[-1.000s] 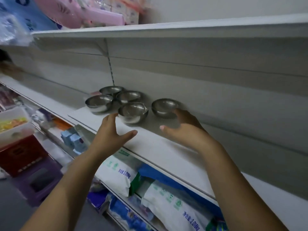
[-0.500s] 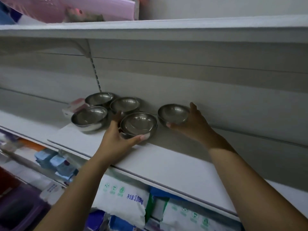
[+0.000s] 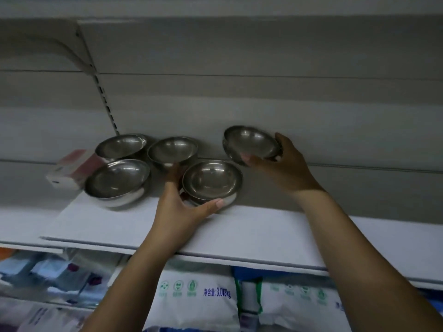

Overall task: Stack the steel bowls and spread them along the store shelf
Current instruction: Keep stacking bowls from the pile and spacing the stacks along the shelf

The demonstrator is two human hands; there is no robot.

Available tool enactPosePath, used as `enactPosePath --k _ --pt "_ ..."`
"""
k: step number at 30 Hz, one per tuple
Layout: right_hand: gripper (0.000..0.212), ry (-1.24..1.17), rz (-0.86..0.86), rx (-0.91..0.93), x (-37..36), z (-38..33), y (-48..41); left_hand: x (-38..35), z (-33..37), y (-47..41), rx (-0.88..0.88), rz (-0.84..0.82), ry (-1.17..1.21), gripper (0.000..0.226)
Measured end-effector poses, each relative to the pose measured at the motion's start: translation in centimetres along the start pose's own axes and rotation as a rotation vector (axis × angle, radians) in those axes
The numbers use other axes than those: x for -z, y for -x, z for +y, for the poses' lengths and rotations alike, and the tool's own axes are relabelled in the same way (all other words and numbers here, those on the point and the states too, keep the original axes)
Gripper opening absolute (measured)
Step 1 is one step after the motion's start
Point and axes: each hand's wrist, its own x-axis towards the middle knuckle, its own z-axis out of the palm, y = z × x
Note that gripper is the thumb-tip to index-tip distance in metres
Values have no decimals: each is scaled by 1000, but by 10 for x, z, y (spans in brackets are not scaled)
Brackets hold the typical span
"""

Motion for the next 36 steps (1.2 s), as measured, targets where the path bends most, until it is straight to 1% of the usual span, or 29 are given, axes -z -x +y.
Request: enactPosePath --k 2,3,4,5,6,8,9,12,14,17,18,21,22,23,26,28,29,31,33,36 --pt "74 -38 -17 -5 -7 -9 10 1 -3 0 -7 -33 16 108" --pt "94 -58 -33 4 -13 -12 16 2 -3 1 -10 -48 23 108" --pt "112 -81 -50 8 -19 -14 22 2 -1 2 -11 -60 42 105" --pt "125 -99 -64 4 -25 -17 28 2 0 4 -11 -65 60 99" --pt "131 -113 -71 -2 -30 -16 33 3 1 5 -14 -67 87 90" --pt "131 -141 -74 -21 -40 -11 42 5 3 10 4 -32 166 69" --pt "129 -154 -72 -34 -44 -9 47 6 3 12 11 13 204 61" --pt "124 -140 -76 -46 -53 -4 56 9 5 19 18 219 252 42" --pt "120 -100 -85 -42 -60 -5 59 11 7 21 34 311 252 34" --pt "117 -78 -80 -48 -69 -6 62 16 5 27 19 353 212 23" --pt "119 -79 -81 -51 -72 -6 63 18 5 30 -3 368 194 19" --pt "144 -93 -71 -63 -86 -4 65 28 4 39 -63 438 144 10" --pt "150 -92 -60 -63 -90 -4 64 32 2 40 -76 470 120 9" --pt "152 -92 -45 -66 -94 -5 64 36 -1 41 -87 511 90 9" --pt "148 -75 6 -68 -106 -12 66 51 -11 38 -152 650 -33 21" --pt "145 -52 -8 -42 -114 -15 68 64 -15 35 -156 712 -113 35" --pt "143 -44 -33 -25 -119 -17 70 71 -17 32 -124 717 -140 44" --pt "134 -38 -89 -2 -129 -19 72 85 -26 23 -29 667 -161 66" --pt "115 -37 -133 14 -137 -21 73 98 -36 15 27 558 -135 86" --pt "106 -73 -164 17 -141 -22 74 116 -40 7 61 410 -78 106"
